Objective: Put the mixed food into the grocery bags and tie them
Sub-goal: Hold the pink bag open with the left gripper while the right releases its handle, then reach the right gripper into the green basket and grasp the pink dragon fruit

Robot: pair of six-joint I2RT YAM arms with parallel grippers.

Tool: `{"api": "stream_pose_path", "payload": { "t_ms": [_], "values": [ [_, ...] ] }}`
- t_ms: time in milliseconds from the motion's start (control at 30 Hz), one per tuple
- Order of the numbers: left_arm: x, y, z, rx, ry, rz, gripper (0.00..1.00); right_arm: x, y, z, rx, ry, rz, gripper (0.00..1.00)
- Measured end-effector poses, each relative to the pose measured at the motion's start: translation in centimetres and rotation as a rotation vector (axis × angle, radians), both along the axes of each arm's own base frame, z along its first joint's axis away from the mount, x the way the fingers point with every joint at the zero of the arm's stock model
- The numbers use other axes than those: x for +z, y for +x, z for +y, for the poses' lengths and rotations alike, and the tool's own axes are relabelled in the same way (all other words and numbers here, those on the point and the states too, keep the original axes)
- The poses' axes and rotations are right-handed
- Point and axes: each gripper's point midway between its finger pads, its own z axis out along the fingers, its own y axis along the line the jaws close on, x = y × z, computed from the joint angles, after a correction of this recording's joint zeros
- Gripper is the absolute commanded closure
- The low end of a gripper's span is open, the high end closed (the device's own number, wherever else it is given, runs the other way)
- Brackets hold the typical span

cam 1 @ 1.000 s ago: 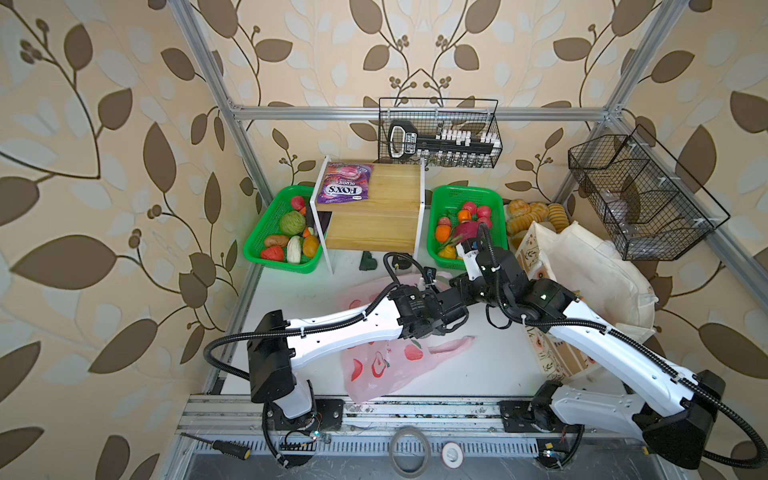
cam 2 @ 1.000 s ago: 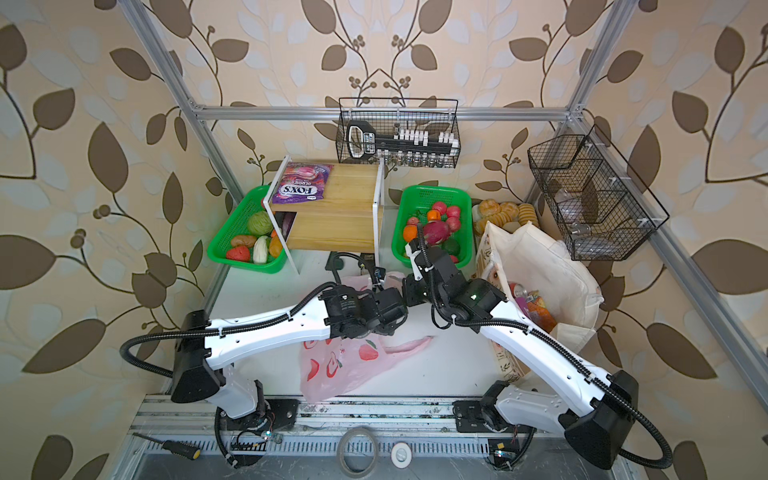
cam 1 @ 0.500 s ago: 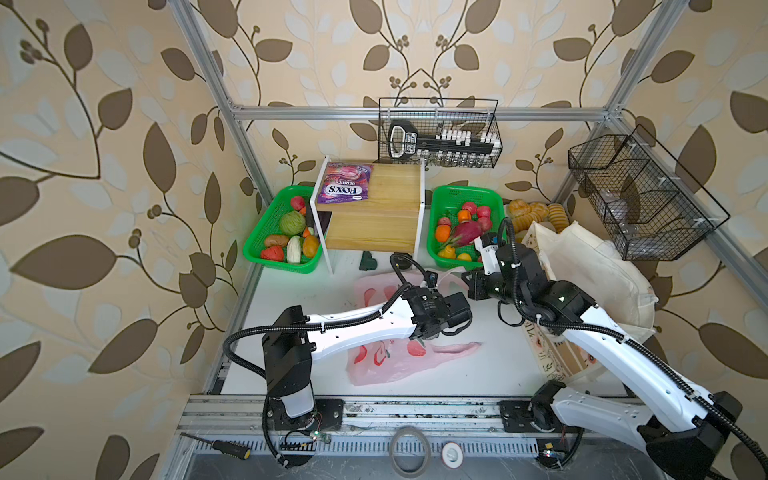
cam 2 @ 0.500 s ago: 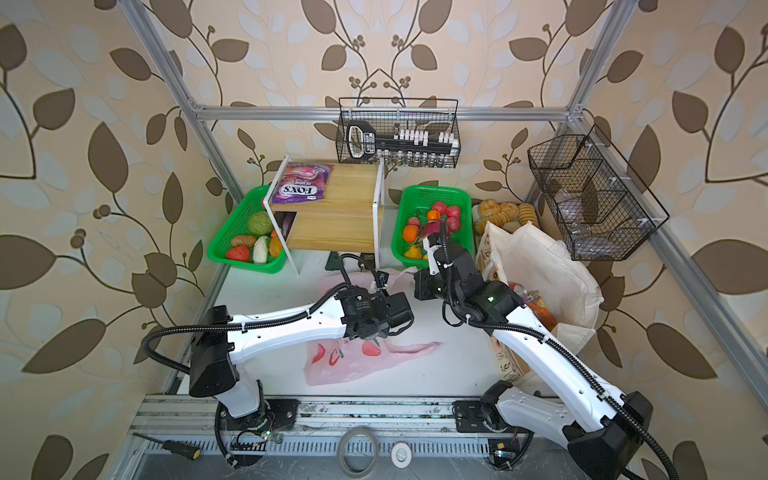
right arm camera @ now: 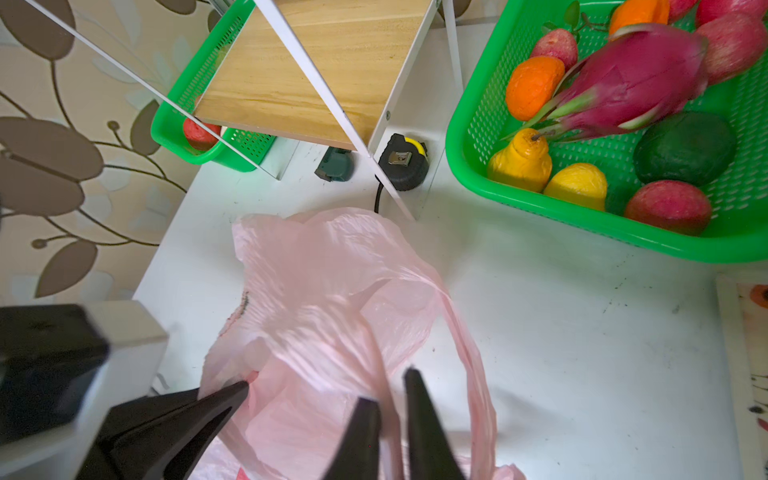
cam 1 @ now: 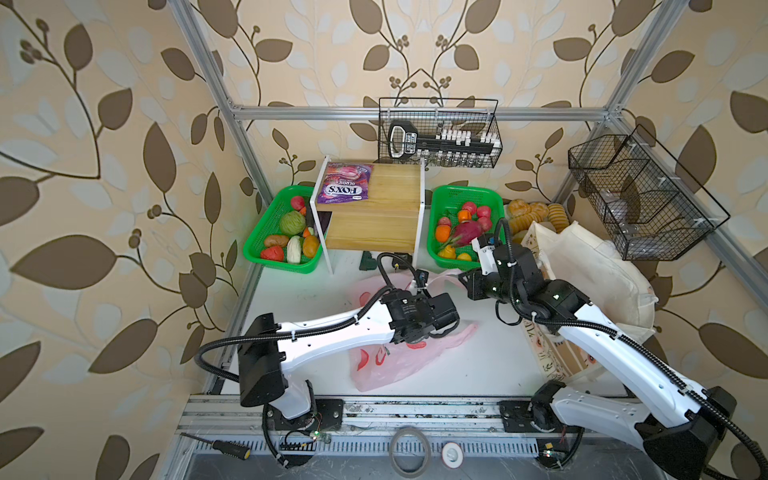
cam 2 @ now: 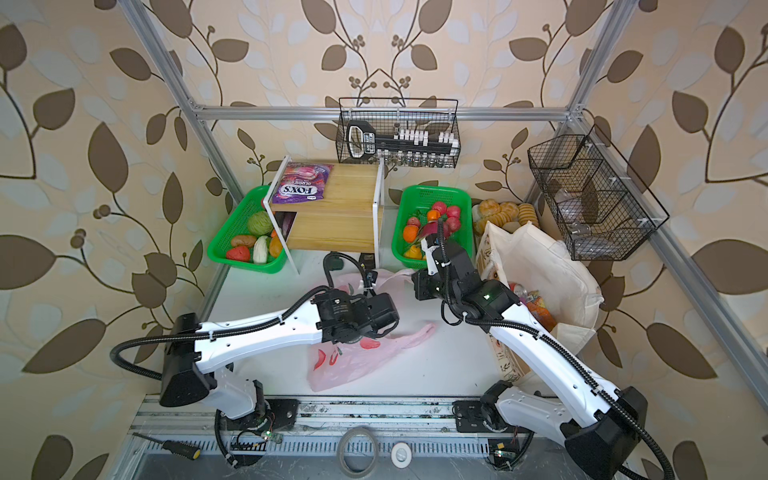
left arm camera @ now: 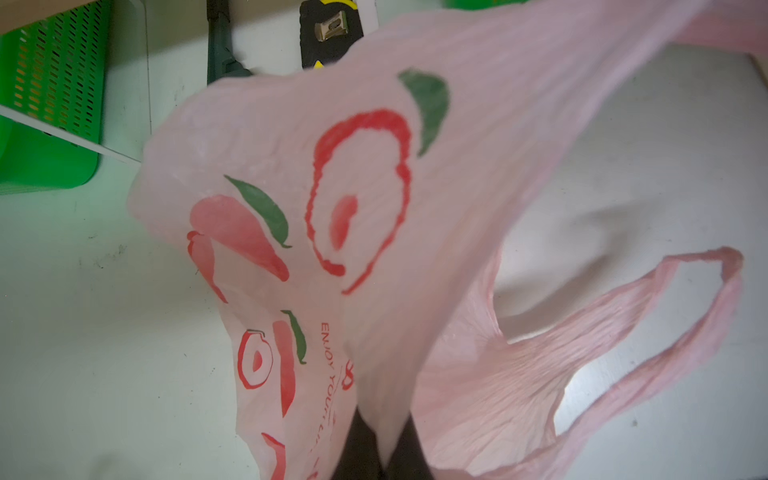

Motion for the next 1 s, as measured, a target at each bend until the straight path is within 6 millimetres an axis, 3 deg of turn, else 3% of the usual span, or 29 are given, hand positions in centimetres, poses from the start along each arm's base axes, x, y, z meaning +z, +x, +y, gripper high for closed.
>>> {"api": "stream_pose_path", "payload": {
  "t_ms": [167,267,367,500,633,767,867,1000],
  "values": [
    [2.0,0.7,3.2,0.049,-0.24,0.024,1.0,1.1,0.3,0.1,0.011,0.016,-0.045,0.37],
    [3.3,0.9,4.7,0.019,-0.346,0.0,1.0,3.6,0.3,-0.4,0.003,0.07,-0.123,0.32],
    [4.6,-0.3,4.7,-0.088,-0.403,-0.021,1.0,7.1,0.2,-1.7,-0.031,0.141,-0.225,0.3],
    [6.5,-1.1,5.0,-0.174,-0.436,-0.066,1.0,9.1,1.0,-4.2,-0.112,0.17,-0.29,0.33],
    [7.4,-1.5,5.8,-0.214,-0.441,-0.099,1.0,7.4,3.5,-6.0,-0.209,0.106,-0.235,0.37],
    [7.2,-1.8,6.1,-0.242,-0.415,-0.099,1.0,2.7,6.6,-6.4,-0.272,-0.031,-0.102,0.38],
    [6.9,-1.9,6.2,-0.25,-0.4,-0.094,1.0,-0.5,8.8,-6.7,-0.32,-0.122,-0.019,0.32],
    [6.7,-1.8,6.4,-0.244,-0.392,-0.089,1.0,-3.1,12.1,-6.8,-0.398,-0.166,0.052,0.28]
  ]
}}
